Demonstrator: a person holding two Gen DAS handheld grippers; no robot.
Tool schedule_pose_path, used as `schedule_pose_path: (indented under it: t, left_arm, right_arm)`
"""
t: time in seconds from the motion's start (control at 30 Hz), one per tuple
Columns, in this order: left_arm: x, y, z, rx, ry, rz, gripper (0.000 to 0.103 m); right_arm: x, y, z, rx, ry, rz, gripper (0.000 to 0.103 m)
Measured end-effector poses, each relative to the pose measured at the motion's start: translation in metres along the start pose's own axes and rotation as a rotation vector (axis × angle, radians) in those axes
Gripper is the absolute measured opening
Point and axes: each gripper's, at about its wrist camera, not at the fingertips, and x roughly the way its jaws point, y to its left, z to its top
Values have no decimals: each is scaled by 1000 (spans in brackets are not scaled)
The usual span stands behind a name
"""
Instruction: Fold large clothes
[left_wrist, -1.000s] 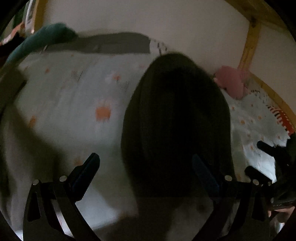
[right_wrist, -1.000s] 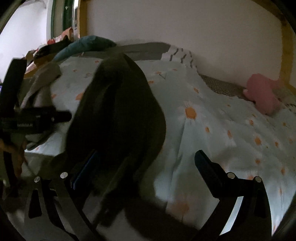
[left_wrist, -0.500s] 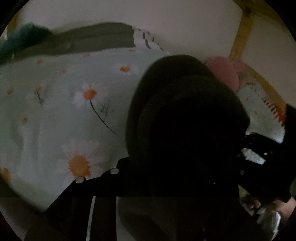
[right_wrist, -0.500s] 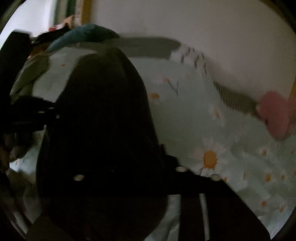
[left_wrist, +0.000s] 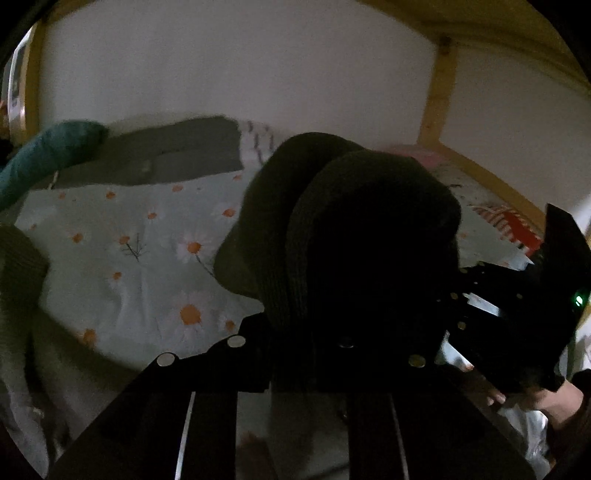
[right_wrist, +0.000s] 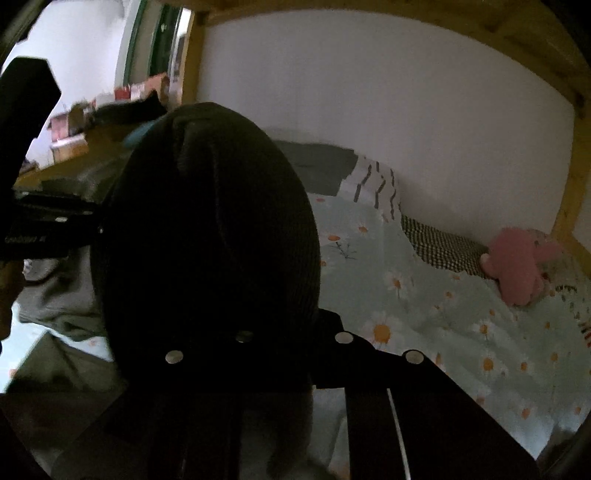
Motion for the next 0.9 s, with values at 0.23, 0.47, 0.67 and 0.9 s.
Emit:
schedule_pose_path:
  t: [0.23,0.47,0.67,0.9]
  left_arm:
    - [-66,-53,-70,80,-34,8,14]
    - [-72,-71,-186,-19,100,-13,15]
    - [-66,-78,-259,-72,224,-11,17]
    - [-79,-111,-296,98,281,38,77]
  right_arm:
    - [-99,36,-61,-10,-88,-35,11]
    - [-152,88,-157,-25,-17,-10,11]
    - [-170,100,-214,-7,89,-19,11]
    - [-187,81,-273,47,242,-83,16]
